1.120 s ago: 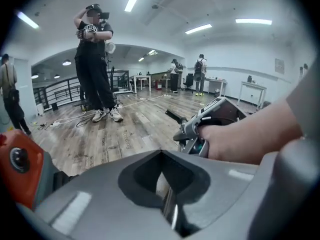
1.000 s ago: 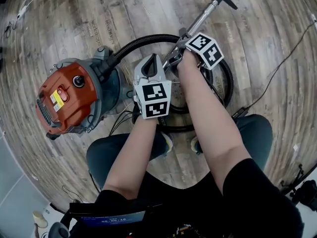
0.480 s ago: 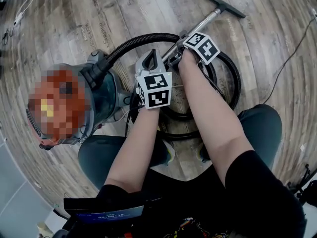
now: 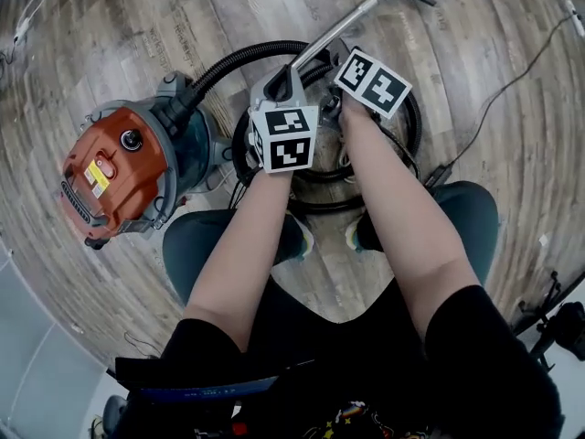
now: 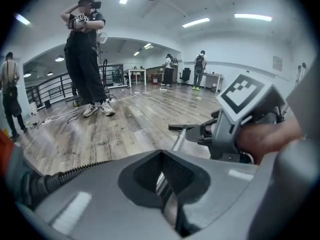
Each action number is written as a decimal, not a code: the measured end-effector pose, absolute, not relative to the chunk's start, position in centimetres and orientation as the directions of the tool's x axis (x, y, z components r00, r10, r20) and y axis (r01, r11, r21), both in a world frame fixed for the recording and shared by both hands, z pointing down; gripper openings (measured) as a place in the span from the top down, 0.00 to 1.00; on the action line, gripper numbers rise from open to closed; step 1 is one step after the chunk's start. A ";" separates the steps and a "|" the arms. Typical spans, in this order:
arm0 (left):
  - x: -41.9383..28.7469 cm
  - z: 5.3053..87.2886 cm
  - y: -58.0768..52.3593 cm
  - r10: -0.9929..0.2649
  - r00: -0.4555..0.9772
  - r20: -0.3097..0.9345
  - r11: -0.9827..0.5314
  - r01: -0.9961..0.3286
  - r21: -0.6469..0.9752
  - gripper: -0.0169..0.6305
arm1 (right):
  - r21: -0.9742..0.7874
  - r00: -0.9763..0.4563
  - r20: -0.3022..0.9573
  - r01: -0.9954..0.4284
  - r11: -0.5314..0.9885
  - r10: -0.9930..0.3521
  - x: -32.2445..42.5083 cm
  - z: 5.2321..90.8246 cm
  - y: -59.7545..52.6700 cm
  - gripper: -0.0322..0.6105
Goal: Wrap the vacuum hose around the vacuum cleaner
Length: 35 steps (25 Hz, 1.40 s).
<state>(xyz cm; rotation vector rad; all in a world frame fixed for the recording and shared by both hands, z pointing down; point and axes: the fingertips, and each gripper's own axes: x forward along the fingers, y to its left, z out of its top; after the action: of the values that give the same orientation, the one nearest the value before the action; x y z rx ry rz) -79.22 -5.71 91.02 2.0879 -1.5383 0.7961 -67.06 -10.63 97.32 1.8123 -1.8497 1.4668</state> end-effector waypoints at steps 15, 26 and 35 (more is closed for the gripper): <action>-76.4 51.0 -6.4 -0.786 0.316 0.531 -0.325 -0.942 0.079 0.97 | -0.329 -0.442 0.529 -0.894 0.305 -0.725 -67.5 52.1 -5.7 0.91; -70.6 24.5 -0.9 -0.939 0.205 0.276 -0.195 -0.979 0.061 0.97 | -0.276 -0.690 0.284 -0.724 0.632 -0.666 -64.5 26.0 -0.8 0.91; -67.5 21.1 5.8 -0.972 0.075 0.220 -0.080 -0.997 -0.010 0.97 | -0.202 -0.707 0.243 -0.707 0.678 -0.664 -60.9 22.6 2.8 0.91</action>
<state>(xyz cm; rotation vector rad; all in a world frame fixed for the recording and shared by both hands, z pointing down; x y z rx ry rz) -67.49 5.78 21.13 2.1941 -2.0280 0.2555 -60.87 2.83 22.60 1.1266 -2.7391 0.4241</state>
